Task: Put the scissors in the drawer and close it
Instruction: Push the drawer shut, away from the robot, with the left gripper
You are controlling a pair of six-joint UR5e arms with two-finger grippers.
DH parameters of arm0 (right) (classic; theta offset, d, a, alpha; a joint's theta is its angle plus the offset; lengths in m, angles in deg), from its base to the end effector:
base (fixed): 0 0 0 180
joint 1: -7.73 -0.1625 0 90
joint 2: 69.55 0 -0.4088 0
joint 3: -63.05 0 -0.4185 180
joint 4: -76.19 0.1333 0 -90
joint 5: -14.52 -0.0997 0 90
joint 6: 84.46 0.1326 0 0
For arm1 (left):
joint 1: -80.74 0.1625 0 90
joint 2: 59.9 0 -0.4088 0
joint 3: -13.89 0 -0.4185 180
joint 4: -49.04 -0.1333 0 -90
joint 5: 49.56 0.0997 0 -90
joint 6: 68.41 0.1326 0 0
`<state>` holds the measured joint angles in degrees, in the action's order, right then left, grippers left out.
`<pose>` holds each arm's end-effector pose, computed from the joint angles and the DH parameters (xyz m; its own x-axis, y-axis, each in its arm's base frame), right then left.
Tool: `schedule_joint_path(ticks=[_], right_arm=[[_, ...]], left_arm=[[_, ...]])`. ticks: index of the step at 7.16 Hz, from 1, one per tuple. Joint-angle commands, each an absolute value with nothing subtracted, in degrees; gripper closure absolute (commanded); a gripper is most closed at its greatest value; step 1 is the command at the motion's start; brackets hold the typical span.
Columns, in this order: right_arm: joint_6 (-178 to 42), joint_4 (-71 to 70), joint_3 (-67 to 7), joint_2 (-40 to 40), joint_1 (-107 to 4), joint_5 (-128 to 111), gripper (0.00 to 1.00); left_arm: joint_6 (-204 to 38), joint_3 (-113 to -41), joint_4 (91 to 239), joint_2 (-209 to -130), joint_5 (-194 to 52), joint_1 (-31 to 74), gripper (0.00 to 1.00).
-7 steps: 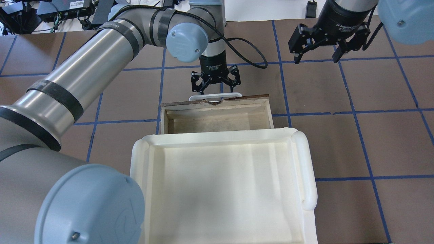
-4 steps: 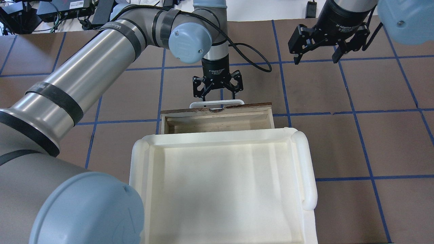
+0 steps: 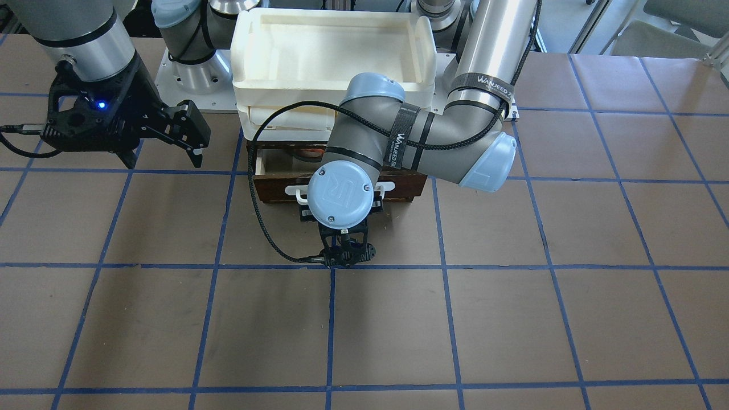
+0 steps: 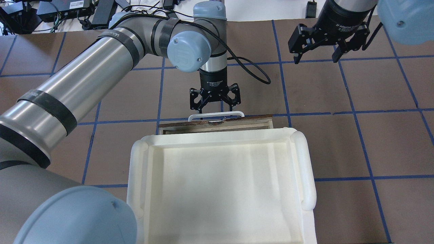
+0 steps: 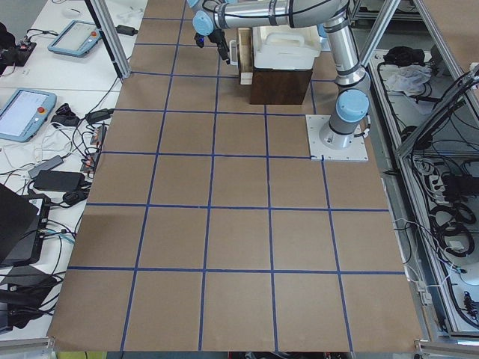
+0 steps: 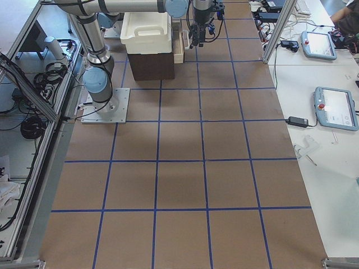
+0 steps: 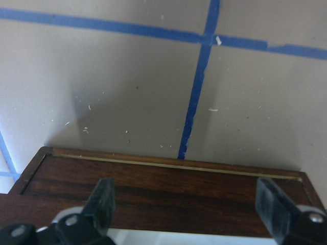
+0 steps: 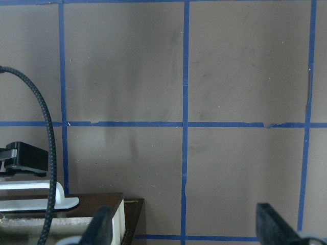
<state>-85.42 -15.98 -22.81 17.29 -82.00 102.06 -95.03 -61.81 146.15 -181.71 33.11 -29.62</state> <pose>0.1364 -0.5485 0.4510 -0.9990 -0.0144 -0.0419 -0.0120 0.9984 -0.0557 -0.3671 -0.5575 0.2229 -0.9895 -0.1179 -0.0830 -0.1422 0.8942 0.4244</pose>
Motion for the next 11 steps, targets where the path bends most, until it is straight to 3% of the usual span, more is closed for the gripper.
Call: schedule_joint_path(ticks=[1,11], right_arm=[[-85.42,-16.09,-22.82,17.29,-82.00,102.06,0.00],[-85.51,-16.09,-22.82,17.29,-81.91,102.06,0.00]], left_arm=[[-95.04,-64.14,146.86,-180.31,33.50,-31.84,0.00],[-94.69,-67.05,143.45,-178.72,33.94,-33.52,0.00]])
